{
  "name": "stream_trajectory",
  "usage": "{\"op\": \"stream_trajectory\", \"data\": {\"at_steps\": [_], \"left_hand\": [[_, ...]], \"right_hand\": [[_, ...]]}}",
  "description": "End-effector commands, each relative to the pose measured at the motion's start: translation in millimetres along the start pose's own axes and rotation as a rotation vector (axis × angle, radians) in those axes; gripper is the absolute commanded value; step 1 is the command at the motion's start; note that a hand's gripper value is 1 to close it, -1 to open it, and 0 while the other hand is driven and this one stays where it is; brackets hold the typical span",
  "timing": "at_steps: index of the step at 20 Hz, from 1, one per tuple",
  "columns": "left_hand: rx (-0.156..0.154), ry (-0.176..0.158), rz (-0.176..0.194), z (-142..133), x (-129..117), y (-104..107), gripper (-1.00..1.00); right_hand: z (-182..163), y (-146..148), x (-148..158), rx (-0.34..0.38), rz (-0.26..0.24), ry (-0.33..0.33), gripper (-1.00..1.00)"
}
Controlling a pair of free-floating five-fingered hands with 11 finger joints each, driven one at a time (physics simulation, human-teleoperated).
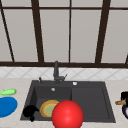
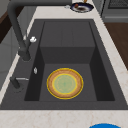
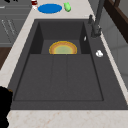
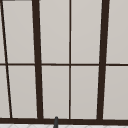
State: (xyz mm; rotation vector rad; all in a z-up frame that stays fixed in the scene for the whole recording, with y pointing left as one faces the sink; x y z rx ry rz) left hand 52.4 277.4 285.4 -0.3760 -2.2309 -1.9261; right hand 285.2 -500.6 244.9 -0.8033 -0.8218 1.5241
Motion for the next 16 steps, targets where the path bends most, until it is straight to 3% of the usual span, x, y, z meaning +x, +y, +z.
{"op": "stream_trajectory", "data": {"at_steps": [1,9,16], "left_hand": [[0.0,0.0,0.0,0,0,0,0.0],[0.0,0.0,0.0,0,0,0,0.0],[0.0,0.0,0.0,0,0,0,0.0]], "right_hand": [[11,-15,28,-0.005,0.013,0.013,1.0],[28,-35,88,0.001,0.018,0.013,1.0],[36,-36,145,0.04,0.017,0.01,1.0]]}}
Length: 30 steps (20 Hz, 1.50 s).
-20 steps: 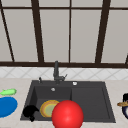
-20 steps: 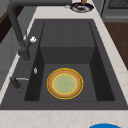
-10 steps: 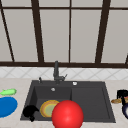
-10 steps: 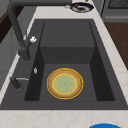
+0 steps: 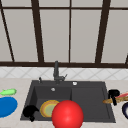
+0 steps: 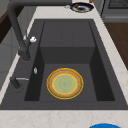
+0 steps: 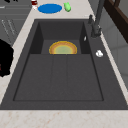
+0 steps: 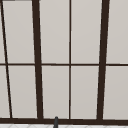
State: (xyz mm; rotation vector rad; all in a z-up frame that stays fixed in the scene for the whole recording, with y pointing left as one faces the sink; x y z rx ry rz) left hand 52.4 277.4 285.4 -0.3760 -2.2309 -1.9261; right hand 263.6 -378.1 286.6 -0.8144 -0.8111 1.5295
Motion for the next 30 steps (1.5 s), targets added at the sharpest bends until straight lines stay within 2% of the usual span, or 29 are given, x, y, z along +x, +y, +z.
{"op": "stream_trajectory", "data": {"at_steps": [1,5,6,9,11,14,17,19,27,30], "left_hand": [[0.0,0.0,0.0,0,0,0,0.0],[0.0,0.0,0.0,0,0,0,0.0],[0.0,0.0,0.0,0,0,0,0.0],[0.0,0.0,0.0,0,0,0,0.0],[0.0,0.0,0.0,0,0,0,0.0],[0.0,0.0,0.0,0,0,0,0.0],[0.0,0.0,0.0,0,0,0,0.0],[0.0,0.0,0.0,0,0,0,0.0],[0.0,0.0,0.0,0,0,0,0.0],[0.0,0.0,0.0,0,0,0,0.0]], "right_hand": [[3,-3,31,0.038,0.005,0.001,1.0],[-2,-13,60,0.03,-0.003,0.017,1.0],[-9,-12,58,0.046,-0.029,0.043,1.0],[-16,-13,82,0.089,-0.037,0.02,1.0],[-15,-13,100,0.11,-0.014,-0.009,1.0],[-20,-18,123,0.056,0.012,0.012,1.0],[-19,-18,142,0.052,0.015,-0.016,1.0],[-19,-20,157,0.066,0.004,-0.021,1.0],[-10,-1,211,0.042,0.006,-0.046,1.0],[-14,-4,235,0.043,-0.026,-0.027,1.0]]}}
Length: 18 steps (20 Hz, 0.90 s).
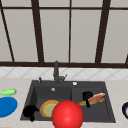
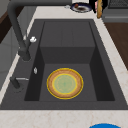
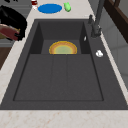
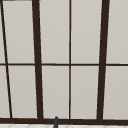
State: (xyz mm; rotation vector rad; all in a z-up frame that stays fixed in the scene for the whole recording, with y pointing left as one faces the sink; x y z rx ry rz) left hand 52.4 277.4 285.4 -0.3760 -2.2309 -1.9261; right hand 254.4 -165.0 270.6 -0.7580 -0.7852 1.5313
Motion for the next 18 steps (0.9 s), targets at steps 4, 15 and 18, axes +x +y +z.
{"op": "stream_trajectory", "data": {"at_steps": [4,15,18], "left_hand": [[0.0,0.0,0.0,0,0,0,0.0],[0.0,0.0,0.0,0,0,0,0.0],[0.0,0.0,0.0,0,0,0,0.0]], "right_hand": [[-5,-2,53,0.015,-0.001,0.0,1.0],[-15,-8,141,0.018,-0.002,0.0,1.0],[-19,-9,165,0.019,-0.005,0.008,1.0]]}}
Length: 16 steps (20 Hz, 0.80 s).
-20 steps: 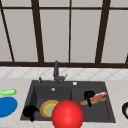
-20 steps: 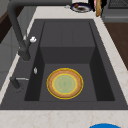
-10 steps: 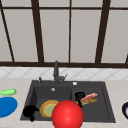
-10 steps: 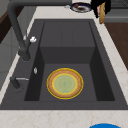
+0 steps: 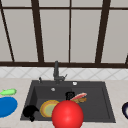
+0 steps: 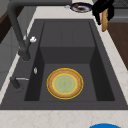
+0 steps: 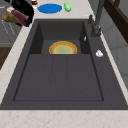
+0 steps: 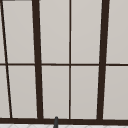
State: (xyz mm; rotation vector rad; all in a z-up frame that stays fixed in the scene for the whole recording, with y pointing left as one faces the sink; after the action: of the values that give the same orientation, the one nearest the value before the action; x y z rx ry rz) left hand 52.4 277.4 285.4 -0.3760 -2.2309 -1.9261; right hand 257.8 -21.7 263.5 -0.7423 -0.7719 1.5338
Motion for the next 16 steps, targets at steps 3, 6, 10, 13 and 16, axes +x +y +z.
{"op": "stream_trajectory", "data": {"at_steps": [3,6,10,13,16], "left_hand": [[0.0,0.0,0.0,0,0,0,0.0],[0.0,0.0,0.0,0,0,0,0.0],[0.0,0.0,0.0,0,0,0,0.0],[0.0,0.0,0.0,0,0,0,0.0],[0.0,0.0,0.0,0,0,0,0.0]], "right_hand": [[-8,-4,47,0.001,-0.002,0.008,1.0],[-15,-3,71,0.001,0.001,0.004,1.0],[-35,9,103,0.017,-0.012,-0.009,1.0],[-56,20,115,0.023,-0.047,-0.051,1.0],[-76,29,134,0.023,-0.081,-0.079,1.0]]}}
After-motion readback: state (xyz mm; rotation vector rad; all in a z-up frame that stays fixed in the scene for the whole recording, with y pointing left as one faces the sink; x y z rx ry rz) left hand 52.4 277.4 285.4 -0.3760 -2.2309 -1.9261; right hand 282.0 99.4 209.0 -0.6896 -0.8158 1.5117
